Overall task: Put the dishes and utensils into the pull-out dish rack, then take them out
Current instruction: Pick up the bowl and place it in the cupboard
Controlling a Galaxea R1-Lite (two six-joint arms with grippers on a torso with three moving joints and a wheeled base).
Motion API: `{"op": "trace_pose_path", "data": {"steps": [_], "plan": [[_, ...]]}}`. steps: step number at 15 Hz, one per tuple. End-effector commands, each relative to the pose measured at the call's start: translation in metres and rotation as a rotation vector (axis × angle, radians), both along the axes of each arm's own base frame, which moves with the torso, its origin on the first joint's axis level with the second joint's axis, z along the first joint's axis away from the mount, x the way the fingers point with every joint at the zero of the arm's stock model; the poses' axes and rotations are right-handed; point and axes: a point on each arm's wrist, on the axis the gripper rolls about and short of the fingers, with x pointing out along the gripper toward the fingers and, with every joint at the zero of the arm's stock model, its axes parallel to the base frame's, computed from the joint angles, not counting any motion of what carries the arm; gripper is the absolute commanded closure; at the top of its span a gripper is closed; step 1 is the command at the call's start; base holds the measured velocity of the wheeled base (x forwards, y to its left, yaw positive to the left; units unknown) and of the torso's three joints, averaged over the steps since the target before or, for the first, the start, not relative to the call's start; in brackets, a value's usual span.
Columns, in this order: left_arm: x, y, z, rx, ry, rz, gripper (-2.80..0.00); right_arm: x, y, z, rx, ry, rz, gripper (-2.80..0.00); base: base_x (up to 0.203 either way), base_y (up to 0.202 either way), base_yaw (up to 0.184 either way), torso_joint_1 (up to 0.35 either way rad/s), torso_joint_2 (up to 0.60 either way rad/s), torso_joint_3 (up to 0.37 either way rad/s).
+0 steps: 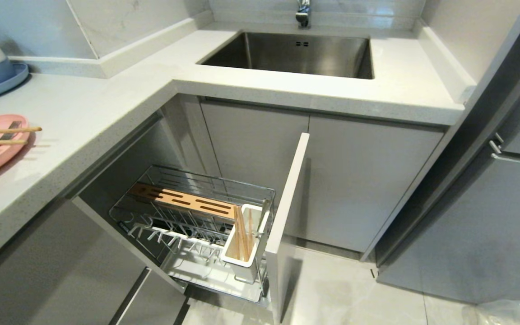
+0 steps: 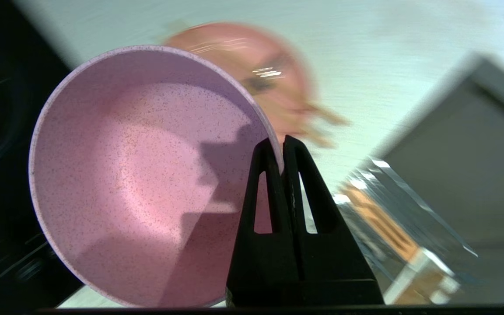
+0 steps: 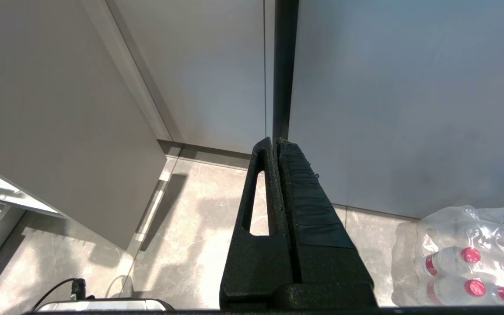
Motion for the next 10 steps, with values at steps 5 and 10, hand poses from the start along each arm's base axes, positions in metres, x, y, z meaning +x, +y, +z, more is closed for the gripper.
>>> {"op": "trace_pose_path", "data": {"steps": [5,10], "plan": [[-0.026,-0.036,0.014,0.047,-0.212,-0.548,0.00,0.000,0.000,0.000,0.000,0.001,0.000,0.00,0.000,0.000,0.000,0.000,0.00,0.000],[0.023,-0.059,0.017,-0.271,-0.650,-0.770,0.00,0.000,0.000,0.000,0.000,0.001,0.000,0.00,0.000,0.000,0.000,0.000,0.00,0.000]]}}
